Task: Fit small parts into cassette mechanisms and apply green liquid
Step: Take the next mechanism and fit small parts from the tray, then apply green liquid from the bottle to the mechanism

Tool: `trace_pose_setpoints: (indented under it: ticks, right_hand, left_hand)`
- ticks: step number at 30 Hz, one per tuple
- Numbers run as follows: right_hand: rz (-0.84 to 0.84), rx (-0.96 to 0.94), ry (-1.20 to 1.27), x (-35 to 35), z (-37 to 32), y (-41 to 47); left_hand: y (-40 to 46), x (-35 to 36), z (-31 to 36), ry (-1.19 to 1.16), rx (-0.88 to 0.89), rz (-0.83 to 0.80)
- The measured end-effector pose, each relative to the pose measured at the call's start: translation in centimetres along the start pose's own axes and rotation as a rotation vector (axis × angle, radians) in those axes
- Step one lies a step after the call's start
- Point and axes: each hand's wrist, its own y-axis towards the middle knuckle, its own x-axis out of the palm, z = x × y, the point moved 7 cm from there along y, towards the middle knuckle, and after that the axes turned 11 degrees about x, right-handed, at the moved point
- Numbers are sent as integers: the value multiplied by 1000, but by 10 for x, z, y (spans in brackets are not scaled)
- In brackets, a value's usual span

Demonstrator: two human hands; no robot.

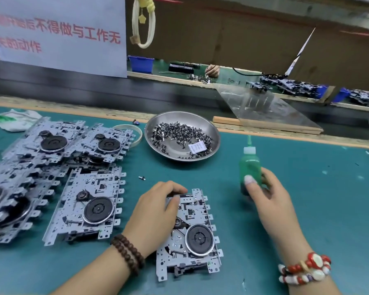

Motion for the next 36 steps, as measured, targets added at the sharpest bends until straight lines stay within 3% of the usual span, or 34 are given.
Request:
trace_pose_setpoints:
  ticks: [5, 9, 12, 16, 24, 28, 30, 33, 36]
  right_hand:
    - [-83, 189, 811, -3, -4, -3]
    - [-291, 300, 1204, 10, -15, -4]
    - [-382, 290, 1046, 23, -13, -13]
    - [-235, 199, 692, 22, -9, -18]
    - [-53, 72, 463, 13, -9, -23]
    - [31, 16, 467, 6, -9, -26]
    - [44, -7, 461, 6, -9, -30]
    - [89, -39, 415, 5, -13, -37]
    - [163, -78, 388, -1, -12, -40]
  left_hand:
    - [12, 7, 1, -48, -12, -8]
    - [16, 11, 2, -56, 25, 4]
    - [14, 10, -1, -77, 22, 4]
    - [12, 10, -8, -124, 10, -4]
    - [2, -4, 5, -56, 35, 58]
    - [-39, -17, 7, 72, -22, 66]
    - [-56, -18, 4, 73, -113, -6]
    - [-65, -4, -5, -78, -299, -208]
    - [-65, 2, -14, -402, -455, -177]
